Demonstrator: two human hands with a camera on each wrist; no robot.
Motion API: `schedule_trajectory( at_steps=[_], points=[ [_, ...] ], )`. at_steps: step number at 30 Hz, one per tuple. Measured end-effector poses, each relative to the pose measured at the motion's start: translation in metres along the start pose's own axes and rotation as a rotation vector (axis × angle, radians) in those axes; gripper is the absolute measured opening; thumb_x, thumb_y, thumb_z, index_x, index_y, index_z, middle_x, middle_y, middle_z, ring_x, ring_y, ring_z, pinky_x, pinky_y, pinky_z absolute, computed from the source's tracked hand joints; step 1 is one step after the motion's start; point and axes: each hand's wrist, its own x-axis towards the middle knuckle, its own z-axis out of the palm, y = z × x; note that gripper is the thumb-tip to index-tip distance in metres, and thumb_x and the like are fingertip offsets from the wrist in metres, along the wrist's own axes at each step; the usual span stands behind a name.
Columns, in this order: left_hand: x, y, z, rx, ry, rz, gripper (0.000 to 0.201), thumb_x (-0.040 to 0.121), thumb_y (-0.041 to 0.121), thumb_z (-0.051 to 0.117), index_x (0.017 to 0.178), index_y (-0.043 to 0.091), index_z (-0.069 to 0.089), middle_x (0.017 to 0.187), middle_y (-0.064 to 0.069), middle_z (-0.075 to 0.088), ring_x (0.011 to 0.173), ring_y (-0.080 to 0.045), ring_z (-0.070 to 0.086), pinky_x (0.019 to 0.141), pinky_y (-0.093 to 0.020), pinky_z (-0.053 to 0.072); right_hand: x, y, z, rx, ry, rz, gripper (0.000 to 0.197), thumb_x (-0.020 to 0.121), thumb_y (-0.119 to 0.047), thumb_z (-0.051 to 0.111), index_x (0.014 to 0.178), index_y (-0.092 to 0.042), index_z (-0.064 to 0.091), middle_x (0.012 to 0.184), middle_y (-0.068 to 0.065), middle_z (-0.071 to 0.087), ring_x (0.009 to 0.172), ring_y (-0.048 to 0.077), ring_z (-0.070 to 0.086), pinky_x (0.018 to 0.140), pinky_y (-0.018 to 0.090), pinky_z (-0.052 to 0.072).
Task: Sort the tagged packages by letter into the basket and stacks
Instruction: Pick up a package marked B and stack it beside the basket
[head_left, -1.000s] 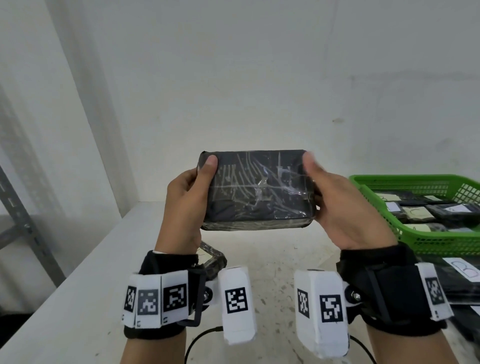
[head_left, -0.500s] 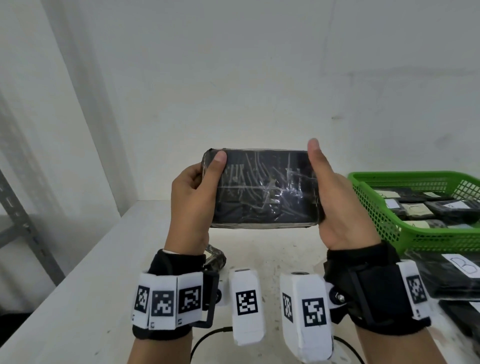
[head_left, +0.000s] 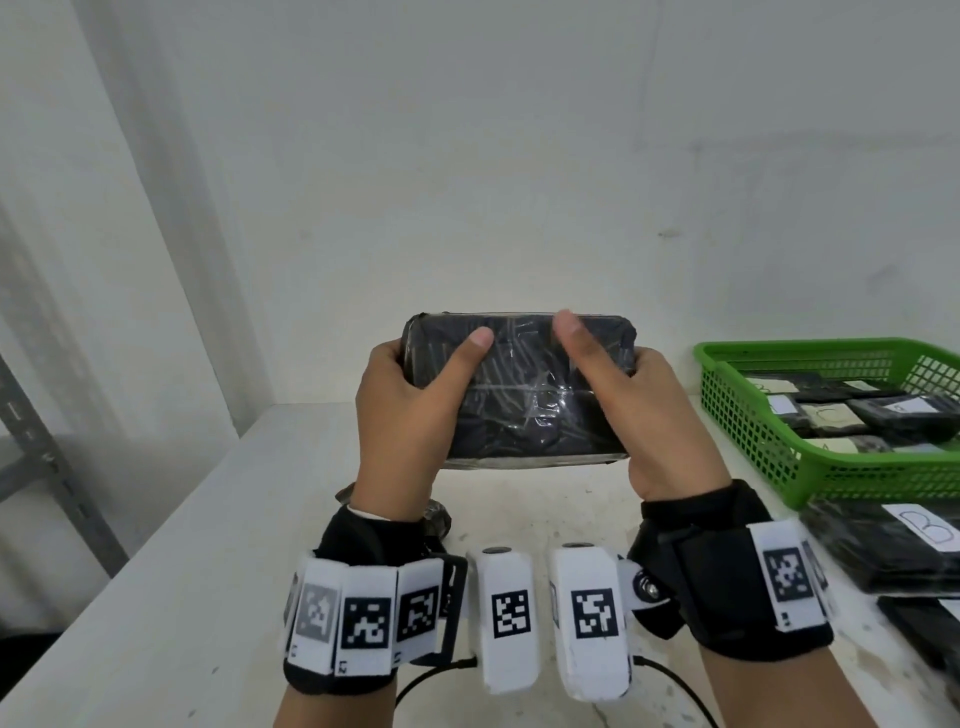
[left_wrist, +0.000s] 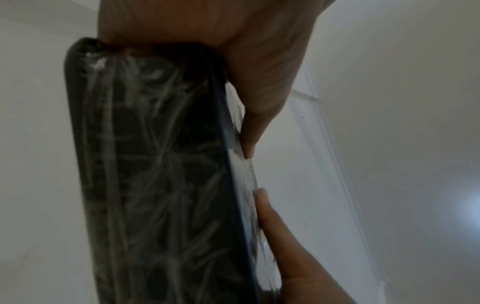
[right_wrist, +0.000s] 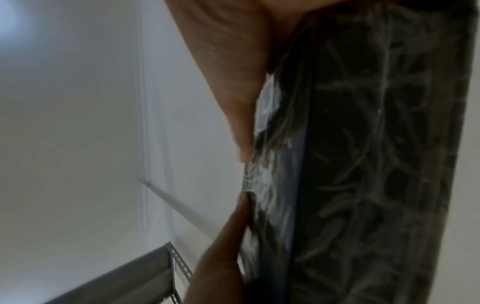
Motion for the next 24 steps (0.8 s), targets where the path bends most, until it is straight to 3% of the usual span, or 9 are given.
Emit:
schedule_trajectory(
  at_steps=[3,5,9,12,16,19,22,24],
  points=[
    [0.0,0.003,-0.003,-0.025,-0.084,-0.012,0.073,0.063,0.054,0.085,0.119,0.012,0.062,0.109,-0.002,0.072,0.096,-0.015,0.073,0.075,-0.031,0.061,0.002,0.004,0.001,0.054,0.024,-0.054,0.098,0.047,-0.061,0.087,0.122,-0.004,0.058,0.109,0.008,0.073,0.094,0.016,0.073,0.083,0.034,0.06],
    [-0.002,0.008,-0.006,-0.045,-0.171,-0.01,0.07,0.061,0.043,0.081,0.122,0.013,0.059,0.109,0.0,0.072,0.093,-0.012,0.073,0.07,-0.023,0.059,0.005,0.006,-0.002,0.071,0.038,-0.06,0.097,0.048,-0.06,0.087,0.121,-0.004,0.059,0.108,0.008,0.073,0.094,0.016,0.073,0.083,0.034,0.06],
    [-0.001,0.009,-0.01,-0.019,-0.153,0.035,0.062,0.065,0.025,0.085,0.121,0.012,0.062,0.108,-0.001,0.073,0.094,-0.015,0.073,0.079,-0.033,0.061,0.006,0.006,-0.003,0.064,0.023,-0.027,0.098,0.047,-0.064,0.086,0.121,-0.005,0.06,0.108,0.005,0.073,0.095,0.014,0.073,0.085,0.034,0.059],
    [0.001,0.005,-0.01,-0.051,-0.118,0.057,0.045,0.071,0.013,0.084,0.112,0.012,0.066,0.102,-0.003,0.076,0.091,-0.017,0.074,0.075,-0.031,0.061,0.003,0.001,-0.005,0.069,-0.055,-0.012,0.1,0.049,-0.06,0.088,0.127,-0.008,0.055,0.111,0.003,0.073,0.097,0.013,0.073,0.082,0.03,0.059],
    [0.004,0.002,-0.014,-0.078,-0.13,0.045,0.042,0.073,0.02,0.082,0.111,0.011,0.068,0.102,-0.004,0.075,0.091,-0.018,0.074,0.073,-0.026,0.058,-0.004,-0.007,-0.009,0.06,-0.126,-0.022,0.102,0.044,-0.042,0.09,0.132,-0.014,0.048,0.115,-0.001,0.07,0.096,0.012,0.072,0.077,0.028,0.058],
    [0.005,0.003,-0.018,-0.059,-0.221,0.054,0.062,0.066,0.029,0.089,0.12,0.012,0.063,0.109,-0.002,0.074,0.096,-0.015,0.072,0.072,-0.02,0.056,-0.008,-0.008,-0.008,0.115,-0.091,-0.05,0.096,0.046,-0.034,0.085,0.131,-0.013,0.046,0.112,-0.001,0.07,0.095,0.012,0.072,0.081,0.028,0.058],
    [0.007,0.005,-0.025,-0.056,-0.306,0.093,0.075,0.058,0.029,0.086,0.127,0.015,0.06,0.113,0.0,0.073,0.101,-0.014,0.071,0.075,-0.02,0.056,-0.008,-0.009,-0.008,0.131,-0.079,-0.059,0.099,0.043,-0.04,0.087,0.13,-0.012,0.05,0.112,0.0,0.071,0.095,0.012,0.073,0.079,0.028,0.057],
    [0.008,0.005,-0.028,-0.059,-0.291,0.129,0.075,0.06,0.02,0.085,0.129,0.015,0.059,0.113,0.001,0.073,0.102,-0.012,0.071,0.077,-0.019,0.056,-0.009,-0.01,-0.008,0.135,-0.084,-0.066,0.09,0.051,-0.037,0.087,0.129,-0.012,0.052,0.11,-0.001,0.073,0.093,0.012,0.073,0.076,0.025,0.058]
  ],
)
